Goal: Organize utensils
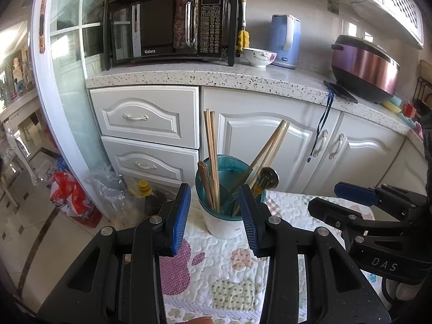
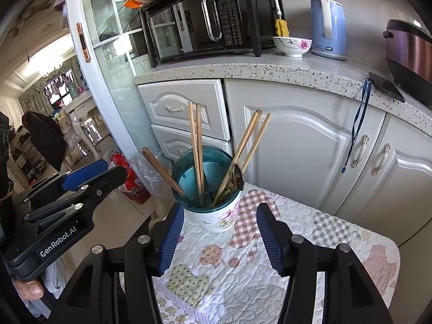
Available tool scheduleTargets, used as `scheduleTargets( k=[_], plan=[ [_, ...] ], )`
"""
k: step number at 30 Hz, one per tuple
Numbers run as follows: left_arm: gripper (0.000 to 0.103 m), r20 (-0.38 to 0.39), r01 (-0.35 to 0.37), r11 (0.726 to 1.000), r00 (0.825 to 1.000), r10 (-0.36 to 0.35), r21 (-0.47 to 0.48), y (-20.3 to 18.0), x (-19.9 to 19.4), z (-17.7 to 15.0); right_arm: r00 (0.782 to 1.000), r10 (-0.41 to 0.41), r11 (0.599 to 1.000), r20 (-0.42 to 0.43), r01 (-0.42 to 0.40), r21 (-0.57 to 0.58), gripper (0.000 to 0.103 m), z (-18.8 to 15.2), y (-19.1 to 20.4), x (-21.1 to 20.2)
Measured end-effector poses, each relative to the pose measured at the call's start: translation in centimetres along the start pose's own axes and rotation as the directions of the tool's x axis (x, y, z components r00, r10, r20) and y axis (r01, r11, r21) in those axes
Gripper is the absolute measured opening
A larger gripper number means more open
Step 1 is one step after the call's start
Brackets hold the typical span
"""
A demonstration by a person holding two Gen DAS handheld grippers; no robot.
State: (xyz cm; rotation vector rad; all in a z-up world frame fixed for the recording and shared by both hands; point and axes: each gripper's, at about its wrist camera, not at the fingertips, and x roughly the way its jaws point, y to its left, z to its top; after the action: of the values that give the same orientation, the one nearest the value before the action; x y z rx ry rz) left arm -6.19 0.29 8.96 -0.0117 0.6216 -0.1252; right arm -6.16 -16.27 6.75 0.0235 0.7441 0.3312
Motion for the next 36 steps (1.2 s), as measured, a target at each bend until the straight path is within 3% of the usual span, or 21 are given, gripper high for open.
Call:
scheduleTargets(
  k=[36],
  plan=[
    [0.036,0.01,-0.017,1.0,1.0,0.017,0.022,-0.5,0.06,-0.09,1.0,-0.017,1.0,-0.003,0.017,-0.019,0.058,0.29,0.73,0.16]
  ],
)
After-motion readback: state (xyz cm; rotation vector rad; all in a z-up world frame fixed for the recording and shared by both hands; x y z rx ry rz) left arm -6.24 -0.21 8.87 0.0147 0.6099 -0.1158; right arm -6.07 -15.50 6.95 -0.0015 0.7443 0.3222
